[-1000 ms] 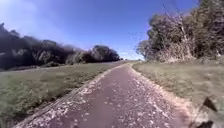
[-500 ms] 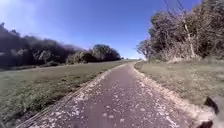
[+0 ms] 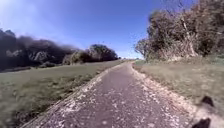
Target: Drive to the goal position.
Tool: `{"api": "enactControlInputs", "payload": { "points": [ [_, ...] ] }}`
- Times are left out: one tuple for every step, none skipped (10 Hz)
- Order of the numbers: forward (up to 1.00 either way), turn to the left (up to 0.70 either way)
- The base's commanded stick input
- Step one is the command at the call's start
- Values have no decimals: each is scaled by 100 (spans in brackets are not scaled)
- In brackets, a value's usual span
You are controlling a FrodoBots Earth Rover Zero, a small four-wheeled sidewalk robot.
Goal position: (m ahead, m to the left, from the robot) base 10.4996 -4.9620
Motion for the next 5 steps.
{"api": "enactControlInputs", "payload": {
  "points": [
    [70,0],
    [70,-11],
    [70,-26],
    [70,-14],
    [70,-5]
  ]
}}
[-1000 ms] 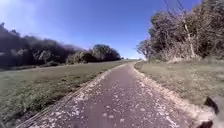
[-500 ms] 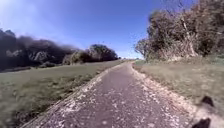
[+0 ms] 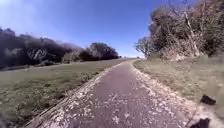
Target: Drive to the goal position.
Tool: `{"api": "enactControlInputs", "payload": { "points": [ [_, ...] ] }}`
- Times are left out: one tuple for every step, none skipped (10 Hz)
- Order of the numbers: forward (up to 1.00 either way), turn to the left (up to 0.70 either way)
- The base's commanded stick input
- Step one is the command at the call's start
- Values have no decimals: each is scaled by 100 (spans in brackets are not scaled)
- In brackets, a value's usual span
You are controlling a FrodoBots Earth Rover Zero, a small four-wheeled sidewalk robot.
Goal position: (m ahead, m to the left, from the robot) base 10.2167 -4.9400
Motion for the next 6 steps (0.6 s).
{"api": "enactControlInputs", "payload": {
  "points": [
    [70,0],
    [70,0],
    [70,0],
    [70,0],
    [70,0],
    [70,-19]
  ]
}}
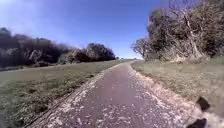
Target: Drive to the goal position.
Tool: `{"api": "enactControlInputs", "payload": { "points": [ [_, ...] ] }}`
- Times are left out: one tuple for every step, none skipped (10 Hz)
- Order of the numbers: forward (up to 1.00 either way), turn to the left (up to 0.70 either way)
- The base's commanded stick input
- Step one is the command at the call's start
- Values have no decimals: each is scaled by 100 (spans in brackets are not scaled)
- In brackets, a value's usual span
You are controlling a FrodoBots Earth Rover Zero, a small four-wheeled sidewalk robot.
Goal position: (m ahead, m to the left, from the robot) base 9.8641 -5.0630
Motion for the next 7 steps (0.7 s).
{"api": "enactControlInputs", "payload": {
  "points": [
    [70,-31],
    [70,-32],
    [70,-32],
    [70,-23],
    [70,0],
    [70,0],
    [70,0]
  ]
}}
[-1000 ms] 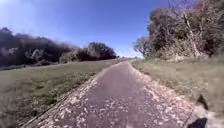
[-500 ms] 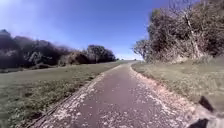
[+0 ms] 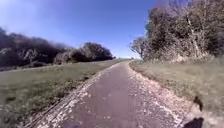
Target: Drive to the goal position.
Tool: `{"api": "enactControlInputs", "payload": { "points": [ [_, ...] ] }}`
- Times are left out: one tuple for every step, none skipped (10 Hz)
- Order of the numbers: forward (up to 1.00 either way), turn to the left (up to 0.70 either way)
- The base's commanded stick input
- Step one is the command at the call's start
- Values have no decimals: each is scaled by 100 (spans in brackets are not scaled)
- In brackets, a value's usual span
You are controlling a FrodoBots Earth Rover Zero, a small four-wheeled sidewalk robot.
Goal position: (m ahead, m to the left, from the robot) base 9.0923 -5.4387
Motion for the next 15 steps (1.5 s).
{"api": "enactControlInputs", "payload": {
  "points": [
    [70,0],
    [70,0],
    [70,0],
    [70,0],
    [70,0],
    [70,0],
    [70,0],
    [70,0],
    [70,0],
    [70,0],
    [70,0],
    [70,-7],
    [70,-17],
    [70,-20],
    [70,-20]
  ]
}}
